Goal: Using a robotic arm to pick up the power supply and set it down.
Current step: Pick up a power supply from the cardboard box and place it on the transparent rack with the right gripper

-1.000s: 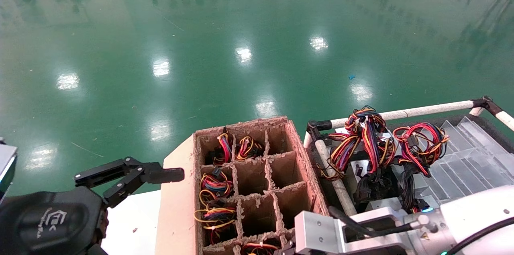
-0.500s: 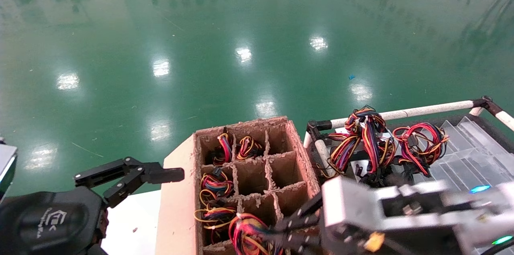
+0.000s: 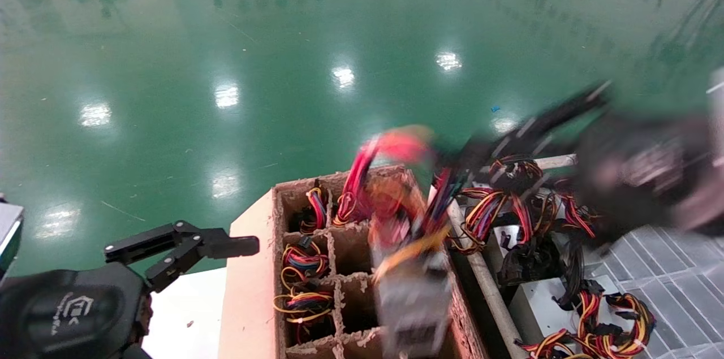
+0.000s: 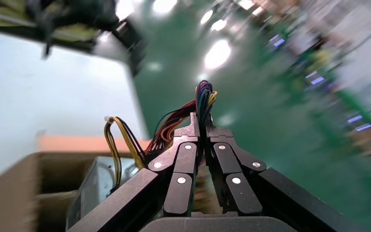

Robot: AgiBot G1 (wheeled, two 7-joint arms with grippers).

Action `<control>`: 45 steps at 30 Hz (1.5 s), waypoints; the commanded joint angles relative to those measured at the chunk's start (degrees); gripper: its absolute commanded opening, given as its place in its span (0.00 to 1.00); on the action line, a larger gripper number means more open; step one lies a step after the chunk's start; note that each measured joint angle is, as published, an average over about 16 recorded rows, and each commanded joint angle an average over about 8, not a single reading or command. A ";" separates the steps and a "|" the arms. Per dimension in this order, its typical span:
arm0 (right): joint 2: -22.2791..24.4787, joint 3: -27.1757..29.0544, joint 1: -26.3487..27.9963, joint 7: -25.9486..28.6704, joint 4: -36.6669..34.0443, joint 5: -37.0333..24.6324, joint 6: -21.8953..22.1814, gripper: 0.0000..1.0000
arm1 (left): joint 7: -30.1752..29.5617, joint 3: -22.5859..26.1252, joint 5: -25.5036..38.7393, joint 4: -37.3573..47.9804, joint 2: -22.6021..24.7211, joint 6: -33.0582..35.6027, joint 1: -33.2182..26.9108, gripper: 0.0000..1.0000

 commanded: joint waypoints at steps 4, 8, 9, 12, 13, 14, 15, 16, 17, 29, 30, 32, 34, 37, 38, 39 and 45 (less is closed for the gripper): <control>4.89 4.62 2.85 -2.18 -0.65 3.06 0.01 0.00 | 0.00 0.00 0.00 0.00 0.00 0.00 0.00 1.00; 9.57 6.63 4.42 -3.06 -2.60 2.80 -1.14 0.00 | 0.00 0.01 -0.01 0.00 0.00 0.00 0.00 1.00; 10.80 6.95 4.79 -3.35 -3.38 2.54 -1.71 0.00 | 0.00 0.01 -0.01 0.00 0.00 0.00 0.00 1.00; 14.33 7.38 5.70 -4.62 -6.06 1.48 -3.79 0.00 | 0.01 0.01 -0.01 0.00 0.00 -0.01 0.00 1.00; 15.55 7.32 5.88 -5.19 -7.00 1.09 -4.50 0.00 | 0.01 0.01 -0.01 0.00 -0.01 -0.01 0.00 1.00; 16.71 7.15 5.96 -5.80 -7.90 0.74 -5.12 0.00 | 0.01 0.01 -0.01 0.00 -0.01 -0.01 0.00 1.00; 18.01 6.87 5.92 -6.50 -8.84 0.44 -5.68 0.00 | 0.01 0.02 -0.01 0.00 -0.01 -0.01 0.00 1.00; 19.30 6.50 5.77 -7.26 -9.71 0.26 -6.17 0.00 | 0.01 0.02 -0.01 0.00 -0.01 -0.01 0.00 1.00; 20.55 6.06 5.51 -8.01 -10.53 0.28 -6.49 0.00 | 0.01 0.02 -0.01 0.00 -0.01 -0.01 0.00 1.00; 37.57 -5.32 -4.62 -23.04 -21.77 8.52 -7.44 0.00 | 0.01 0.03 -0.02 0.00 -0.01 -0.01 -0.01 1.00; 38.57 -6.71 -5.55 -24.52 -22.86 9.39 -7.44 0.00 | 0.01 0.03 -0.02 0.00 -0.01 -0.01 -0.01 1.00; 40.10 -9.53 -7.27 -27.29 -24.86 11.14 -7.45 0.00 | 0.02 0.03 -0.02 0.00 -0.01 -0.01 -0.01 1.00; 41.17 -12.47 -8.94 -29.99 -26.53 12.86 -7.43 0.00 | 0.02 0.03 -0.02 0.00 -0.01 -0.01 -0.01 1.00; 41.95 -16.40 -11.04 -34.11 -28.43 15.24 -7.35 0.00 | 0.02 0.04 -0.02 0.00 -0.01 -0.01 -0.01 1.00; 42.05 -17.53 -11.65 -35.40 -28.91 15.97 -7.34 0.00 | 0.02 0.04 -0.03 0.00 -0.01 -0.01 -0.01 1.00; 42.14 -18.66 -12.29 -36.72 -29.27 16.66 -7.33 0.00 | 0.02 0.04 -0.03 0.00 -0.01 -0.02 -0.01 1.00; 42.46 -24.02 -15.62 -42.67 -29.74 21.13 -7.28 0.00 | 0.02 0.04 -0.03 0.00 -0.02 -0.02 -0.01 1.00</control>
